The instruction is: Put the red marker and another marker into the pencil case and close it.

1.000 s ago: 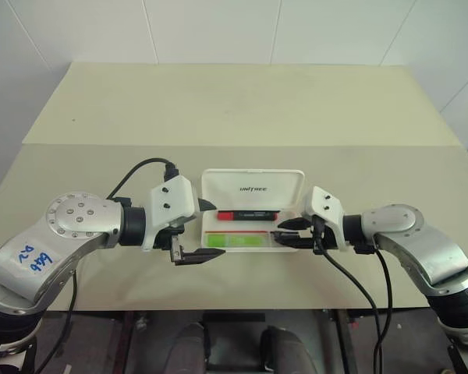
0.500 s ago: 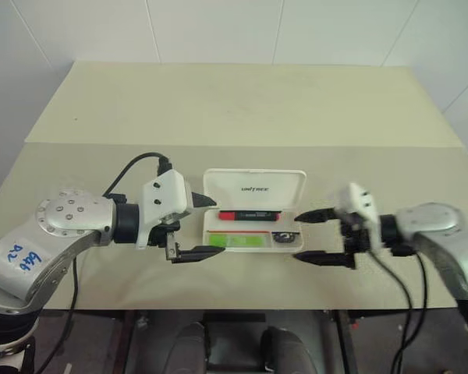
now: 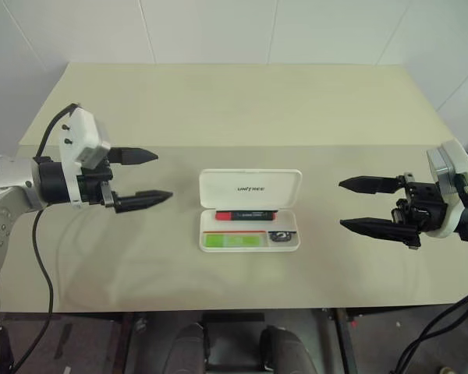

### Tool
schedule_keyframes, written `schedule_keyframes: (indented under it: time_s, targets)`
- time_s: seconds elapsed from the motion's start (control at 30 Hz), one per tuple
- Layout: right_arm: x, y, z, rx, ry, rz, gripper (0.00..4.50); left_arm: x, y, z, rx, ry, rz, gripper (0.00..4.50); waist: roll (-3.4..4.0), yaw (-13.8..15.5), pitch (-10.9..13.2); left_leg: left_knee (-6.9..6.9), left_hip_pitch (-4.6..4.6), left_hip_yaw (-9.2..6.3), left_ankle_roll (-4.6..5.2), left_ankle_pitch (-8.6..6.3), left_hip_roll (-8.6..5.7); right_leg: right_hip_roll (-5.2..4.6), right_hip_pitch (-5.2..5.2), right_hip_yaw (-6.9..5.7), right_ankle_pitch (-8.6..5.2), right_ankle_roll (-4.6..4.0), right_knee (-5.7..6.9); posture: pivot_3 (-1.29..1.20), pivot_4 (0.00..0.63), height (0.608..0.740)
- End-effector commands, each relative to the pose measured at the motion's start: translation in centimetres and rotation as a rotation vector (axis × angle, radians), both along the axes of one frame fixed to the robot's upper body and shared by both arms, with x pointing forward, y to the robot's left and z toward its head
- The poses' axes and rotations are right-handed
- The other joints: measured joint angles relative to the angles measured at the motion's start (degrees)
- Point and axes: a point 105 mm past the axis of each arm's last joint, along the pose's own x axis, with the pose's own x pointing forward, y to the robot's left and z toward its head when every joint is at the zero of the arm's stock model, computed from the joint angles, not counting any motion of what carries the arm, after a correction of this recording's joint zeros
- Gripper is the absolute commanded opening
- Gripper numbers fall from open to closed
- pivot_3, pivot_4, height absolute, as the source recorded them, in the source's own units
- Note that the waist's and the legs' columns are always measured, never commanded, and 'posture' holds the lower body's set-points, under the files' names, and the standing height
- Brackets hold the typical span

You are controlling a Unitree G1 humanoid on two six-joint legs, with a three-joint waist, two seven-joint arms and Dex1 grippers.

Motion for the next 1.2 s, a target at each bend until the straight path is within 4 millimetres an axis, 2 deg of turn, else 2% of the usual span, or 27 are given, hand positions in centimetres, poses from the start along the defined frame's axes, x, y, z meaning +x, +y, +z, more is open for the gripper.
schedule_keyframes:
  time_s: [0.03, 0.3, 0.47, 0.57, 0.77, 0.93, 1.2]
  targets:
    - [-1.5, 1.3, 2.9, 0.016, -0.106, 0.07, 4.5, 1.7, 0.5, -0.5, -0.01, -0.013, 0.005, 2.9, 0.0, 0.1, 0.0, 0.0, 0.0, 0.03, 0.0, 0.0, 0.0, 0.0, -0.01, 0.02, 0.0, 0.0, 0.07, 0.0, 0.15, 0.74]
    - [-1.6, 3.0, 4.4, 0.015, -0.168, 0.088, 4.5, 6.4, -0.4, -2.7, -0.032, 0.001, 0.016, 0.11, -0.02, 0.5, 0.0, 0.14, -0.07, 0.11, 0.0, -0.06, 0.04, 0.06, -0.06, 0.06, 0.02, -0.01, 0.15, 0.0, 0.15, 0.74]
    - [-1.4, 3.1, 4.7, 0.009, -0.181, 0.077, 4.5, 9.0, -2.4, -4.7, -0.049, 0.029, 0.02, 0.05, -0.04, 0.6, 0.0, 0.31, -0.11, 0.14, 0.04, -0.11, 0.04, 0.06, -0.05, 0.06, 0.03, 0.01, 0.19, 0.0, 0.15, 0.74]
    - [-1.1, 2.8, 4.6, -0.008, -0.184, 0.058, 4.5, 9.4, -4.2, -5.5, -0.05, 0.036, -0.034, 0.05, -0.05, 0.4, 0.0, 0.42, -0.15, 0.19, 0.05, -0.17, 0.08, 0.07, -0.08, 0.07, 0.03, 0.02, 0.21, 0.0, 0.15, 0.74]
    - [-1.0, 2.8, 4.7, -0.011, -0.193, 0.052, 4.5, 10.1, -6.0, -5.6, -0.089, 0.019, -0.06, 0.05, -0.05, 0.4, 0.0, 0.58, -0.14, 0.23, 0.06, -0.19, 0.13, 0.08, -0.08, 0.1, 0.03, 0.02, 0.3, 0.0, 0.15, 0.74]
    - [-0.8, 2.8, 4.7, -0.016, -0.194, 0.04, 4.5, 8.0, -6.5, -4.9, -0.107, 0.034, -0.169, 0.05, -0.05, 0.4, 0.0, 0.57, -0.14, 0.26, 0.07, -0.22, 0.15, 0.09, -0.08, 0.13, 0.03, 0.02, 0.29, 0.0, 0.15, 0.74]
    - [-0.4, 2.7, 4.6, -0.02, -0.196, 0.024, 4.5, 4.1, -6.4, -6.1, -0.046, 0.084, -0.256, 0.05, -0.04, 0.3, 0.0, 0.58, -0.12, 0.27, 0.08, -0.24, 0.18, 0.09, -0.08, 0.19, 0.03, 0.02, 0.31, 0.0, 0.15, 0.74]
